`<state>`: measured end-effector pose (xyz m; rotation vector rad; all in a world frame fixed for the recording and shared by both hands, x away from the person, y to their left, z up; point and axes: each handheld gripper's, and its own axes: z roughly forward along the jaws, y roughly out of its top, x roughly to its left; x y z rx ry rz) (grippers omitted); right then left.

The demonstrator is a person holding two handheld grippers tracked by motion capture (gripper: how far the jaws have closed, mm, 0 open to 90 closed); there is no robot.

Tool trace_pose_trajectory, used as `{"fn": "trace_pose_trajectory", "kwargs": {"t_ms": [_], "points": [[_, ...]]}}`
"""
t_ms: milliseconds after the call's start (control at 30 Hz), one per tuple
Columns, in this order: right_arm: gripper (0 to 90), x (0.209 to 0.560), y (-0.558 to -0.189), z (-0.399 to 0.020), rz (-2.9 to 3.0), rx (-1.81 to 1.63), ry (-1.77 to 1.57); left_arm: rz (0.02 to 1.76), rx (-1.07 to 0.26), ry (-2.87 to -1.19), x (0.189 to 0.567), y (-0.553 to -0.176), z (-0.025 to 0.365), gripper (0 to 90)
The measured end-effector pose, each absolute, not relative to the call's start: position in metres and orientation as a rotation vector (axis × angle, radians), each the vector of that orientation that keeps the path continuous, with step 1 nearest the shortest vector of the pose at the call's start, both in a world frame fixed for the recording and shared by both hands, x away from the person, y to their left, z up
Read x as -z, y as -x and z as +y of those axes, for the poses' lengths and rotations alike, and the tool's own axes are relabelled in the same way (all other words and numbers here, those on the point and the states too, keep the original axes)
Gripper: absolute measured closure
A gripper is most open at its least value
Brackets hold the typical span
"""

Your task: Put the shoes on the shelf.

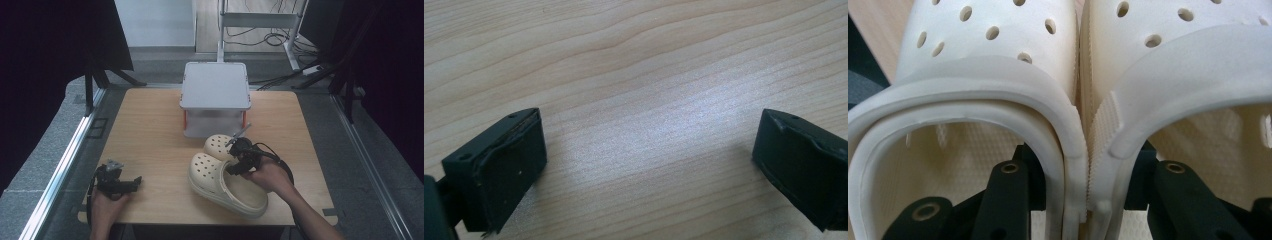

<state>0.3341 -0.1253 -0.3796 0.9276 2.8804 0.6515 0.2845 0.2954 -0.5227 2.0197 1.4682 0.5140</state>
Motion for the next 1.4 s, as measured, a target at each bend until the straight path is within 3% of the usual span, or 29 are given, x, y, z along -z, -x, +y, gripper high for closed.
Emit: {"fn": "trace_pose_trajectory", "kwargs": {"t_ms": [633, 867, 1400], "points": [[64.1, 0.279, -0.332, -0.138, 2.827, -0.68, -0.925, 1.469, -0.512, -2.018, 0.523, -0.285, 0.295, 0.8], [64.2, 0.258, -0.347, -0.138, 2.782, -0.69, -0.965, 1.469, -0.513, -2.018, 0.523, -0.285, 0.295, 0.8], [64.3, 0.23, -0.423, -0.112, 2.595, -0.737, -1.194, 1.467, -0.504, -2.023, 0.522, -0.285, 0.296, 0.7]]}}
